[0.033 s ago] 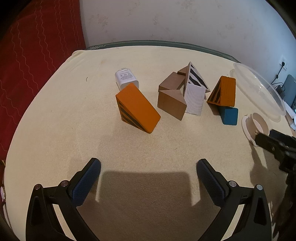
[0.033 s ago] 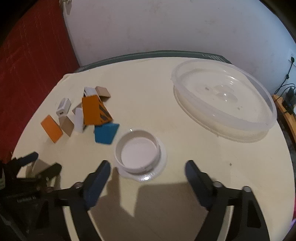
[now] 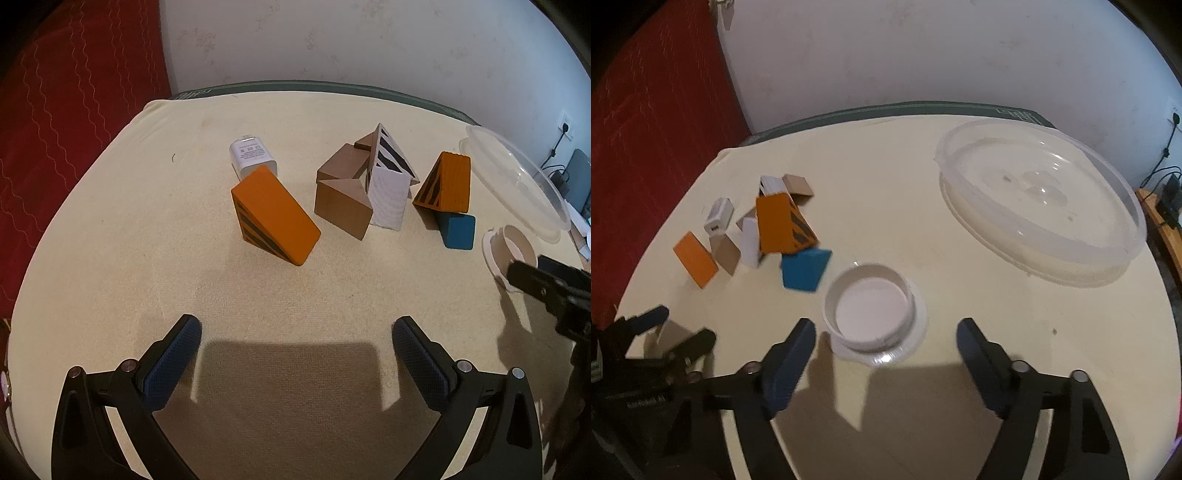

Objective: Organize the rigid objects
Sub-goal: 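Grasp the white round dish with the right tool while the left tool grasps the orange wedge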

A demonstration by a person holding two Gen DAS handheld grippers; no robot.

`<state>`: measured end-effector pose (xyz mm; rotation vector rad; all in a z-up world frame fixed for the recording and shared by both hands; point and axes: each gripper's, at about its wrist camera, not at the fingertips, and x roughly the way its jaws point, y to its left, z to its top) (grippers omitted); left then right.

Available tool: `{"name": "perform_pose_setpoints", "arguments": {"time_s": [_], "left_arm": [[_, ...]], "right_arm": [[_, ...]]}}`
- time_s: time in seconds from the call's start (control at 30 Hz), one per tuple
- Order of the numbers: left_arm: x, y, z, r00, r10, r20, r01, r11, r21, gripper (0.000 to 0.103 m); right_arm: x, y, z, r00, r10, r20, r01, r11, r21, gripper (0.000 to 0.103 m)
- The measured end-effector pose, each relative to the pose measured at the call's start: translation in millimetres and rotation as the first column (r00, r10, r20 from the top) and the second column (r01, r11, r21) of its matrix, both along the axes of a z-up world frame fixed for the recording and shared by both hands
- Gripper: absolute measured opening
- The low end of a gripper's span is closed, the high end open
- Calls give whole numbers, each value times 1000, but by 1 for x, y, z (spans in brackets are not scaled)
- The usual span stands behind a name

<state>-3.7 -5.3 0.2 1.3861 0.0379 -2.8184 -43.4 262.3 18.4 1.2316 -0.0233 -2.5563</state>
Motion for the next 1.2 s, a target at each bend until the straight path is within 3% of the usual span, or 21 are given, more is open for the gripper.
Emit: {"name": "perform_pose_setpoints", "arguments": {"time_s": [0.23, 0.43, 0.63, 0.97, 1.2], "left_arm": [[-3, 2, 4, 1000, 24, -4, -24, 999, 30, 103], [-13, -5, 14, 994, 112, -11, -112, 992, 62, 103], [-24, 6, 28, 986, 151, -65, -150, 988, 29, 103], [-55, 34, 24, 965, 261, -21, -260, 965, 32, 102], [-77, 53, 11, 934, 353, 53, -356, 933, 56, 88]], "right_arm": [[-2, -12, -1, 999, 16, -39, -15, 1000, 21, 54], [5, -18, -3, 996, 20, -87, -14, 998, 64, 53], [4, -10, -4, 996, 19, -81, -17, 1000, 26, 53], [6, -8, -4, 997, 20, -78, -20, 1000, -3, 53], [6, -8, -4, 997, 20, -76, -21, 1000, -15, 53]]}}
